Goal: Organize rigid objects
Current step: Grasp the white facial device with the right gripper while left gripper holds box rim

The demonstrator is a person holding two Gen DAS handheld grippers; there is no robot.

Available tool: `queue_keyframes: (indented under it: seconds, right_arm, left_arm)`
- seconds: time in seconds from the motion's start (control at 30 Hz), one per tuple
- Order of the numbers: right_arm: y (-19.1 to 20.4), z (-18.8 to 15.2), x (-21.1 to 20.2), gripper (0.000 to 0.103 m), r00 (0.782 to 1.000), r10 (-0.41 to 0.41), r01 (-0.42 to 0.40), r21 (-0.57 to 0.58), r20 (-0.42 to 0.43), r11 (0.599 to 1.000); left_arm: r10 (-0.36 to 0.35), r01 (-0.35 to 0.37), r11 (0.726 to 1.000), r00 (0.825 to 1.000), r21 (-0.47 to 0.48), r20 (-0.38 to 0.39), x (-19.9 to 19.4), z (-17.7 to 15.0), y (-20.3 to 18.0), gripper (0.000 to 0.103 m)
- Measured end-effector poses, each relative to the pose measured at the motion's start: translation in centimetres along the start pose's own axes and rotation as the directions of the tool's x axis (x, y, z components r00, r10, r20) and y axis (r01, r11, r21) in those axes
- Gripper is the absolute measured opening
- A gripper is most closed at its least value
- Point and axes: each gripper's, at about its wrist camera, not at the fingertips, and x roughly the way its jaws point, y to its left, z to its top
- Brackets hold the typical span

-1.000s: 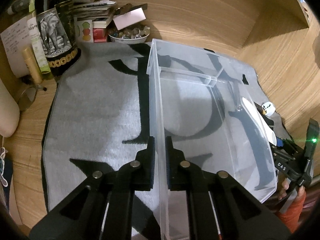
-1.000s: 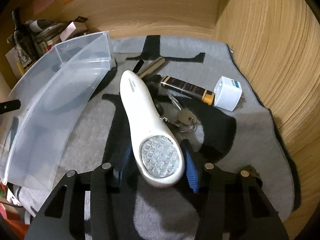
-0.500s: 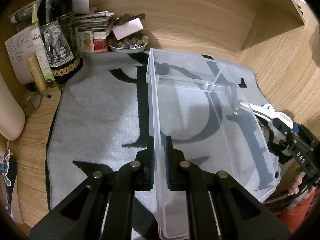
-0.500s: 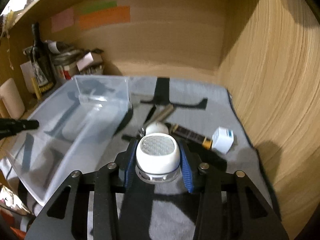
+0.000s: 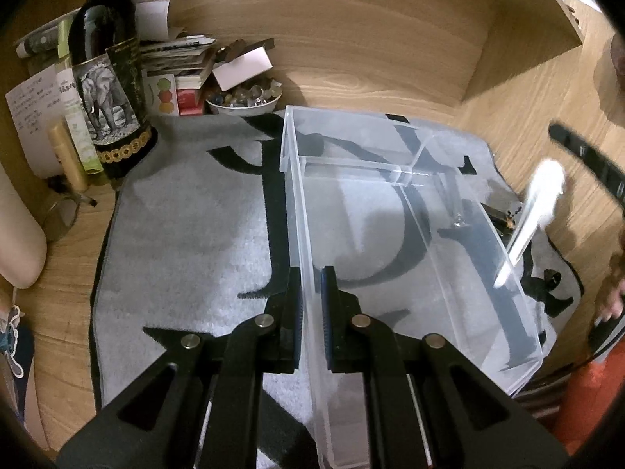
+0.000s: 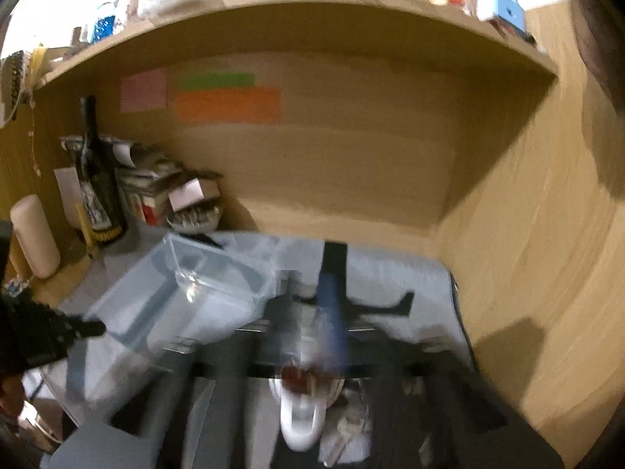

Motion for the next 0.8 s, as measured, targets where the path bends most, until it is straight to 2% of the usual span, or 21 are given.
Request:
queue_keyframes:
  seconds: [0.07,0.13,0.3,0.33,0.4,0.43,0.47,0.63,0.8]
  right_arm:
    - [0.4,1.0,0.0,0.003,0.999,0.029,-0.029,-0.008,0.023,1.0]
    - [0.8,1.3,0.8,0.004,1.0,0.013,-0.013,-0.028,0.012,1.0]
    - [0.8,-0.7,3.8,0.008,0.992,0.024,-0.028,-0.033,-0.126,0.999]
    - [0.7,-1.2,4.2,0.013,0.989,0.031,-0.036,-0.03,-0.146,0.999]
    - [0.5,-2.0,5.0,0.031,0.982,0.04,-0.047,-0.034,-0.184,0.998]
    - [0.4,-2.3,5.3,0.043,0.979,0.042,-0.05,-0.038,-0.198,0.998]
    - [0.4,-2.5,5.6,0.047,0.977,0.045,-0.055,-0.043,-0.21,0.998]
    - [0.2,-3.0,8.0,0.047,0.951,0.087,-0.11,-0.063,-0.296,0.992]
    - [0.3,-3.7,11.2,0.047,0.921,0.096,-0.131,-0.066,-0.378,0.989]
  left_arm:
    - [-0.003,0.003,1.0,1.0,0.003,0.003,0.0,0.0,0.0,0.009]
    - [-0.005,0.005,1.0,1.0,0.003,0.007,0.1,0.0,0.1,0.009]
    - [-0.015,0.015,1.0,1.0,0.006,0.009,0.0,-0.1,0.1,0.009]
    - [-0.014,0.014,1.0,1.0,0.009,0.008,0.0,-0.1,0.1,0.009]
    - [-0.013,0.013,1.0,1.0,0.014,0.006,0.0,-0.1,0.1,0.009]
    - [-0.014,0.014,1.0,1.0,0.013,0.005,0.0,-0.2,0.0,0.009]
    - [-0.016,0.016,1.0,1.0,0.011,0.005,0.0,-0.2,0.1,0.009]
    - [-0.019,0.02,0.998,1.0,-0.051,0.016,-0.1,-0.2,1.1,0.009]
    - [-0.021,0.023,0.996,1.0,-0.09,0.016,-0.5,-0.4,1.9,0.008]
